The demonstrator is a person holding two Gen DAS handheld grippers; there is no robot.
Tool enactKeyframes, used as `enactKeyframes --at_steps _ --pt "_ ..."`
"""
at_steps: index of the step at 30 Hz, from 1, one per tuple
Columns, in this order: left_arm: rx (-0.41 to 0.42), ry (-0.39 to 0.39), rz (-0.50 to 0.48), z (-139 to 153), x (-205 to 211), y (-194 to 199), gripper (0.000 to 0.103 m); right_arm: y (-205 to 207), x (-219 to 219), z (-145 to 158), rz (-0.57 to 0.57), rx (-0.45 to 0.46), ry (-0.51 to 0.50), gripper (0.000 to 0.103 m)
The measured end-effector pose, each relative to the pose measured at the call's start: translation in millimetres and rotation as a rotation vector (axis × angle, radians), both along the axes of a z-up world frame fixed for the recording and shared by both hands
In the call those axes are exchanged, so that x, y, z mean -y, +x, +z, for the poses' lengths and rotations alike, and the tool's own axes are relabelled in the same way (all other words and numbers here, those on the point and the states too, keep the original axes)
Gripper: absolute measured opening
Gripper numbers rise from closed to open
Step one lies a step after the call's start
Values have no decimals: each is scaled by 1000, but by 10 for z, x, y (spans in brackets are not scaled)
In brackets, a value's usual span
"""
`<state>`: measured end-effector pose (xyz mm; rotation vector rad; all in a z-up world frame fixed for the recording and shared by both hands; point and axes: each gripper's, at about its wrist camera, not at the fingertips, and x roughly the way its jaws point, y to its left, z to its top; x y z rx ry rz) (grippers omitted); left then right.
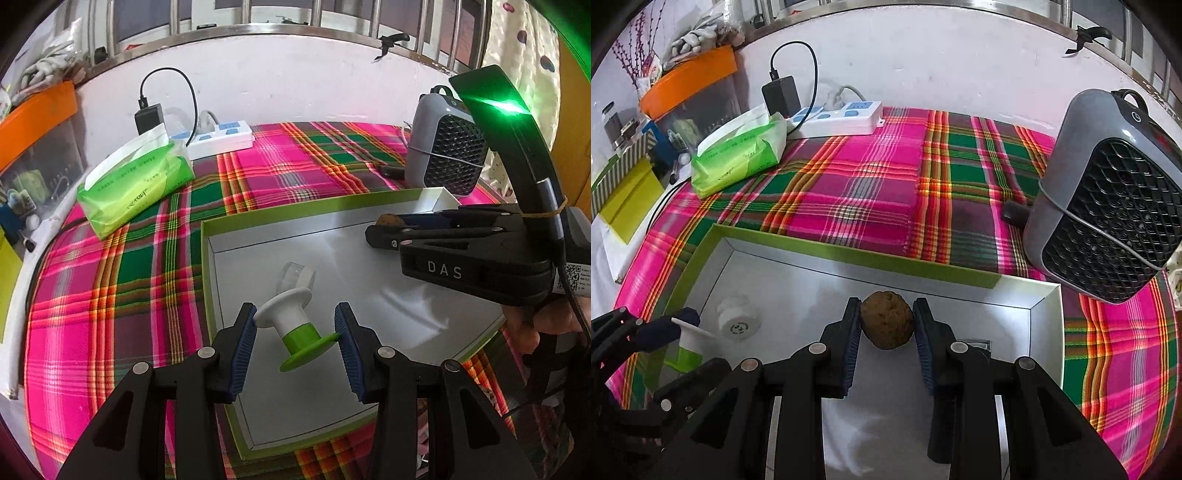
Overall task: Organize objects
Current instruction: 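Carry the suction stand with the left tool while the right tool carries the walnut into the box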
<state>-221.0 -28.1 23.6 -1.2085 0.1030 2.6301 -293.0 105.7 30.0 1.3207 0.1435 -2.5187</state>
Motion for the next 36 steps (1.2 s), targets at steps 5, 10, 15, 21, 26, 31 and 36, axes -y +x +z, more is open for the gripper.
enactKeyframes --at_steps 5,10,15,21,26,31,36 --pt "0 -2 0 -1 -3 0 42 -18 22 -8 5 3 19 30" --pt "0 -17 1 0 -16 2 42 -23 41 -10 9 3 33 30" --pt "0 -21 1 3 -21 1 42 -29 43 -10 5 3 32 30" --pt "0 -18 1 2 -24 -1 42 -28 48 -11 6 1 37 30" --pt "0 -19 1 1 -28 -2 42 -29 48 -11 3 -1 33 30" --pt "-3 -18 -2 -3 -14 1 42 -30 44 -16 1 -1 26 30" --pt "-3 -16 -1 -9 -13 2 42 -24 35 -17 0 0 17 33"
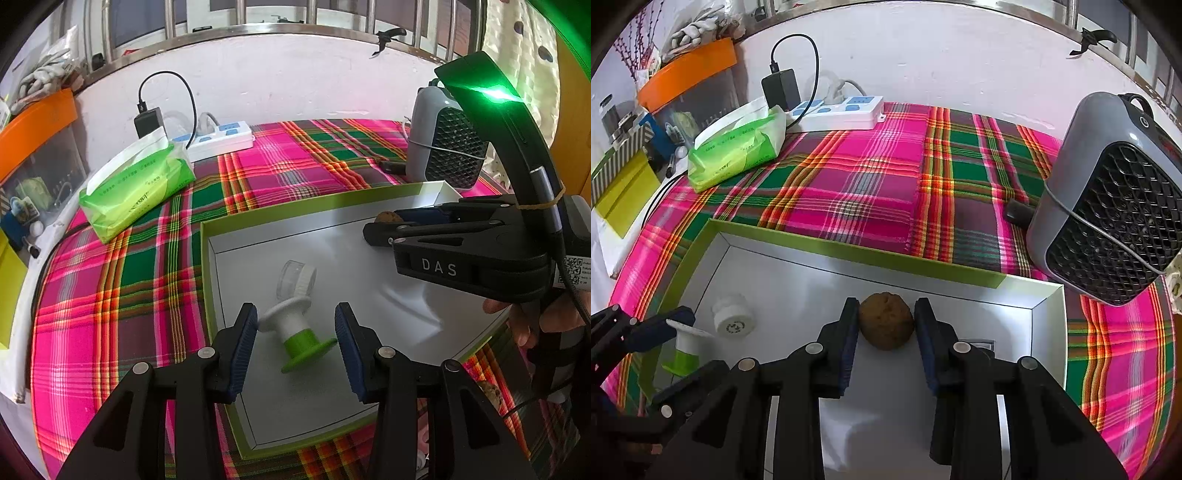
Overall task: Organize objects
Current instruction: 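Carry the suction stand with the left tool while the right tool carries the walnut into the box, then open the right tool to drop the walnut into the box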
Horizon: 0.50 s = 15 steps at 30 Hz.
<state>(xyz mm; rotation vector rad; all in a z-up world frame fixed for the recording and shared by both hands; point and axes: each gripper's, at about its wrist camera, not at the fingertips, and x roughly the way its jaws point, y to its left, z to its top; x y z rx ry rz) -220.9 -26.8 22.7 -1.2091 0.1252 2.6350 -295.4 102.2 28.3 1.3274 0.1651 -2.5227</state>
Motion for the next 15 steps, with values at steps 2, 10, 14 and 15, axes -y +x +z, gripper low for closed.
enactKeyframes --at_steps 2,10,14,15 --pt "0 -3 0 3 1 0 42 0 -1 0 -1 2 -3 38" --pt "0 -1 0 8 -3 3 42 0 -10 2 -15 1 -9 43" --pt "0 4 1 11 10 10 42 13 -16 20 -17 -5 -16 50" --pt "-1 7 2 16 18 16 42 20 -17 27 -18 -8 -16 50"
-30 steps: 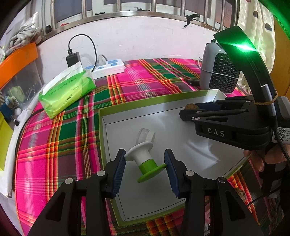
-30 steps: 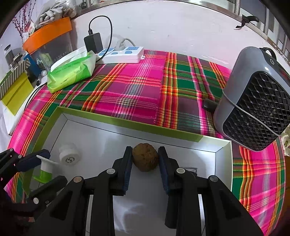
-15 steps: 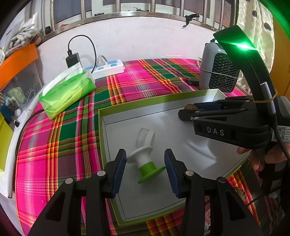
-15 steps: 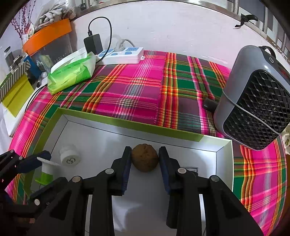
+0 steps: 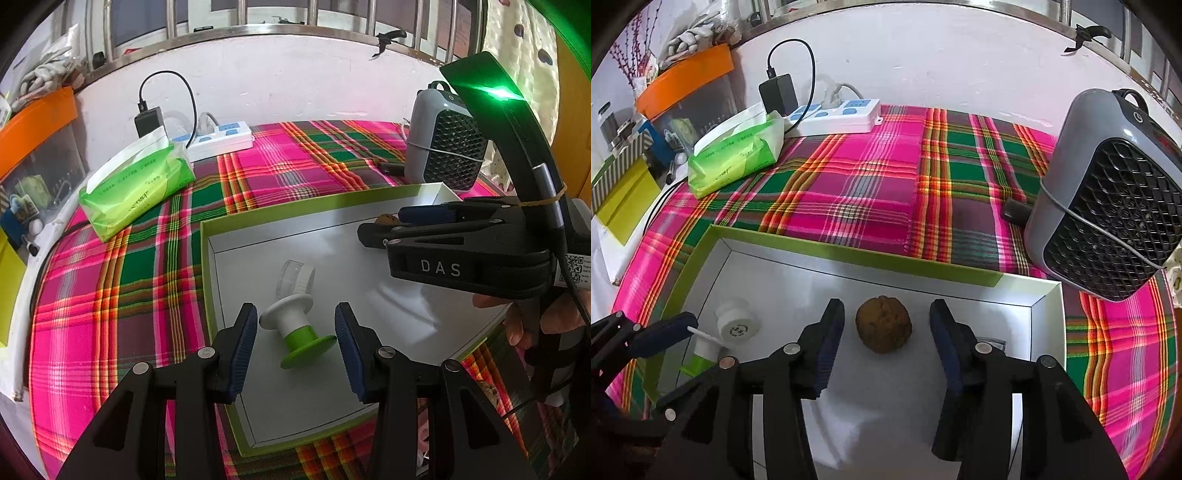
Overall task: Organize objects
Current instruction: 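Open the right tool to drop the walnut into the box, then set the suction stand in the box with the left tool and withdraw both tools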
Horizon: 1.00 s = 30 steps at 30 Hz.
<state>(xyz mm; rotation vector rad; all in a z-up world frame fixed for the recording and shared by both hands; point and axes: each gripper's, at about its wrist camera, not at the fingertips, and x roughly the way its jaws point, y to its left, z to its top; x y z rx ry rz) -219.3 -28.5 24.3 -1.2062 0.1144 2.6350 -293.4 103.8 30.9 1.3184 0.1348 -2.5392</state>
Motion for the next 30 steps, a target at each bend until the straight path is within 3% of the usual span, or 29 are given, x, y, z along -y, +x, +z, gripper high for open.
enactKeyframes --at_steps 15,30 --pt "-62 21 -2 183 65 276 42 275 -63 237 -32 -61 -33 50" --pt "-103 62 27 347 220 785 43 923 -195 521 -72 -129 -96 50"
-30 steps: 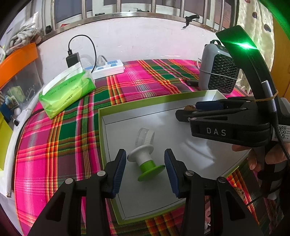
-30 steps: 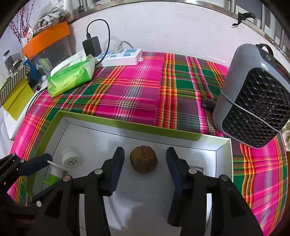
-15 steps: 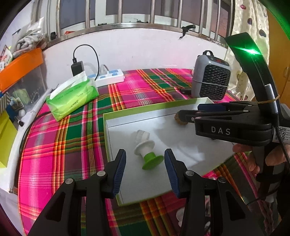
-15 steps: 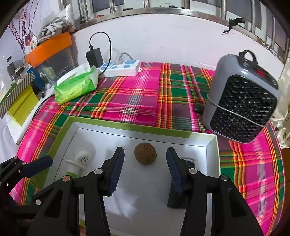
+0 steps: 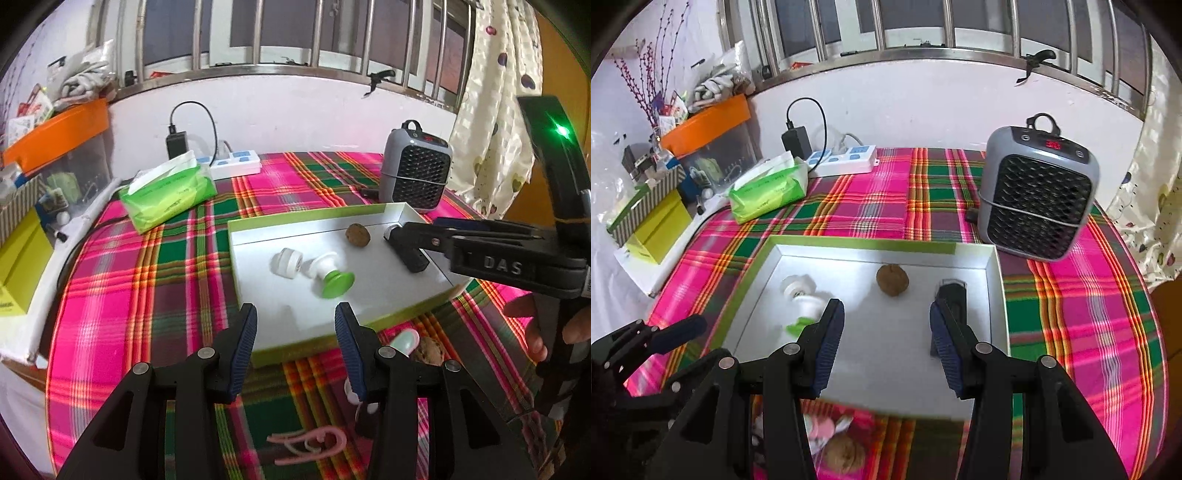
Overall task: Organize objects
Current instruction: 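Set the suction stand in the box with the left tool and withdraw both tools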
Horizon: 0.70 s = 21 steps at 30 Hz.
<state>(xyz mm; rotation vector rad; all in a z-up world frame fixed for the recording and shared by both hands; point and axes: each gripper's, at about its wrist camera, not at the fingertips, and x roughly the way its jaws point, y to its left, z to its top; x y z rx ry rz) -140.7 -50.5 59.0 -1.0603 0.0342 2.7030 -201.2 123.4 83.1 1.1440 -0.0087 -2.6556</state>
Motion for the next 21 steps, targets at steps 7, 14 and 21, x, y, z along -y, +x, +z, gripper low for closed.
enactKeyframes --at_steps 7,14,21 --pt "-5 19 22 -4 152 238 43 347 -67 31 -13 -25 -14 50" --pt "2 59 31 -59 312 460 43 646 -106 -31 -14 -31 -24 50" --pt "27 90 10 -187 415 580 43 872 -159 -220 -32 -2 -50 50"
